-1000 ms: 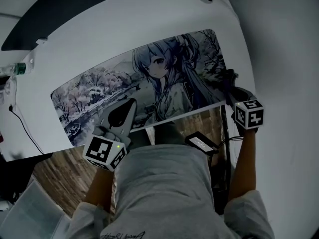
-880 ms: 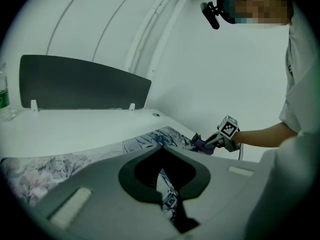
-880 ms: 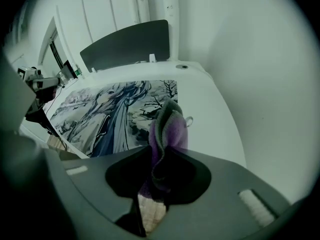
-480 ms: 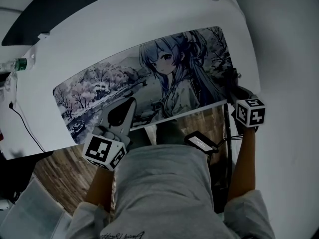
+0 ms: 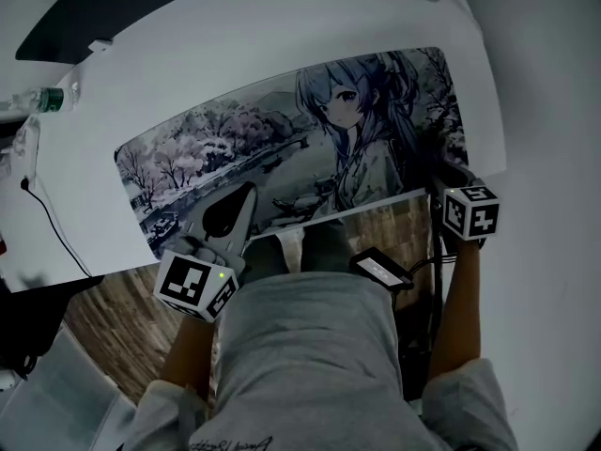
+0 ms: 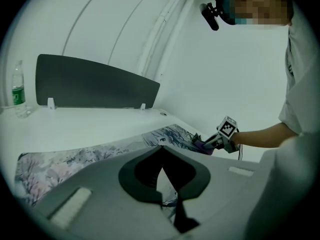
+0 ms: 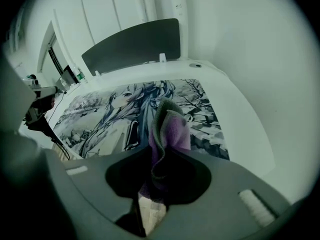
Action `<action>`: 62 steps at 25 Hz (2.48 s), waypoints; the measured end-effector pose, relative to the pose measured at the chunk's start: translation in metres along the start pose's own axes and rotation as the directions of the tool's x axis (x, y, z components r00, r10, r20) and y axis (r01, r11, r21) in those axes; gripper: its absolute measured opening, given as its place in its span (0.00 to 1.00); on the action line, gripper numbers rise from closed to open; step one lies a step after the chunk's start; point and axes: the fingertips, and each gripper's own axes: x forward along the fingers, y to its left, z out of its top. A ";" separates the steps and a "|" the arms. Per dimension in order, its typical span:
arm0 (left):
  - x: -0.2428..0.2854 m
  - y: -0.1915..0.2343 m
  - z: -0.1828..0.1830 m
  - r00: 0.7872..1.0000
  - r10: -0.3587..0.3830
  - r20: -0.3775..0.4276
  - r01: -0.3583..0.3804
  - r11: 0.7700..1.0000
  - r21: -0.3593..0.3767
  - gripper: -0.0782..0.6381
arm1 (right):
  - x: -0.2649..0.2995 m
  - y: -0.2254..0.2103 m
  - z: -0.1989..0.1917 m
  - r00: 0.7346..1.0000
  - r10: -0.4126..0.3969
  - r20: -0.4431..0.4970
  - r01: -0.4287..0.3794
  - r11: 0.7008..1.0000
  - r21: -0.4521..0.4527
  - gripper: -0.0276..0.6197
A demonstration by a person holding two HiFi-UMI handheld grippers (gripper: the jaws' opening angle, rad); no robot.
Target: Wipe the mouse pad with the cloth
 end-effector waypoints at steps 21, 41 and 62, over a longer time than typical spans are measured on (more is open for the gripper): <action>-0.118 0.064 -0.041 0.998 0.070 0.010 -0.069 0.997 -0.032 0.13 | 0.024 0.152 0.002 0.995 0.096 0.001 -0.096 0.995 -0.030 0.19; -0.244 0.144 -0.088 0.981 0.182 0.066 -0.176 0.981 -0.082 0.13 | 0.051 0.325 0.004 0.972 0.224 -0.071 -0.231 0.968 -0.100 0.19; -0.318 0.192 -0.114 0.944 0.307 0.118 -0.285 0.942 -0.175 0.13 | 0.078 0.513 -0.001 0.860 0.455 -0.233 -0.504 0.831 -0.237 0.19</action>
